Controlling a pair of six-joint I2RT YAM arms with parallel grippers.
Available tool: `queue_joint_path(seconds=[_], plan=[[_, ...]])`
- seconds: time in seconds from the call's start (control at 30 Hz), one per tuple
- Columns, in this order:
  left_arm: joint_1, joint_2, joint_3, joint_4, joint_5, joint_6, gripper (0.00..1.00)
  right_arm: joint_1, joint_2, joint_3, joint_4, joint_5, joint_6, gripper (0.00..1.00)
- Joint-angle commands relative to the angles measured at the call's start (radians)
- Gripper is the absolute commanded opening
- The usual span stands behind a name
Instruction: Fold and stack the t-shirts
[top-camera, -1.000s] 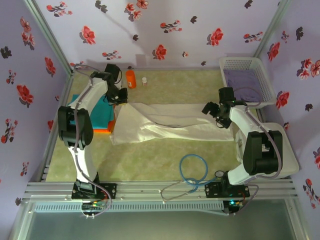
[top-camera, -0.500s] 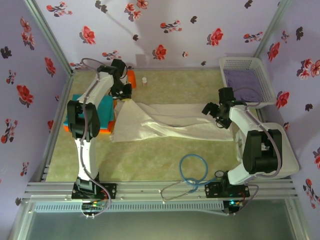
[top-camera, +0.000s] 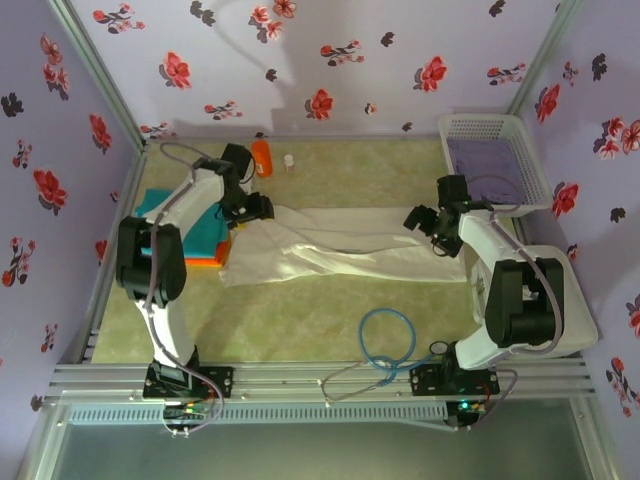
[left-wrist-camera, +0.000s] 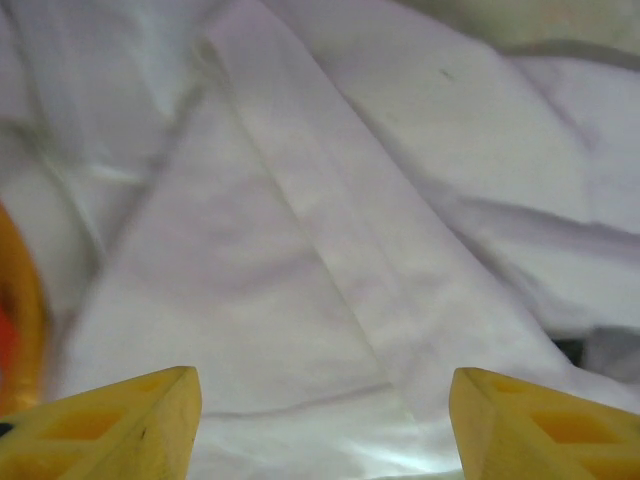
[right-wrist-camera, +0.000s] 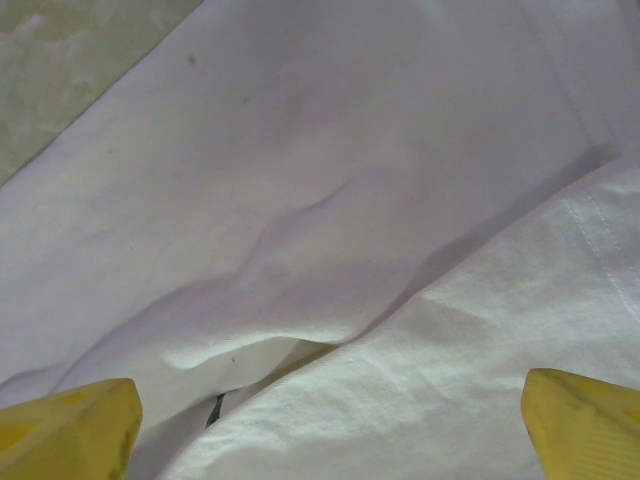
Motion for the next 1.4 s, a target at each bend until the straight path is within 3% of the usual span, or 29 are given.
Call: queue_joint_path(seconds=[0.0,0.17,0.47,1.0,1.37], plan=[[-0.039,-0.105,-0.146,0.216,0.086,-0.161,0.67,-0.006,-0.001,-0.014,-0.016,-0.01,-0.006,0.98],[-0.058,-0.159,-0.319,0.415,0.102,-0.292,0.67,-0.006,-0.007,-0.031,-0.012,-0.013,-0.004,0.98],[-0.064,-0.1,-0.388,0.567,0.144,-0.377,0.67,-0.006,-0.032,-0.059,-0.013,-0.004,-0.003,0.98],[-0.077,-0.049,-0.397,0.63,0.159,-0.412,0.64,-0.006,-0.02,-0.061,-0.002,-0.011,0.003,0.98],[-0.102,0.021,-0.276,0.683,0.166,-0.452,0.64,-0.006,-0.009,-0.054,-0.009,-0.011,-0.004,0.97]])
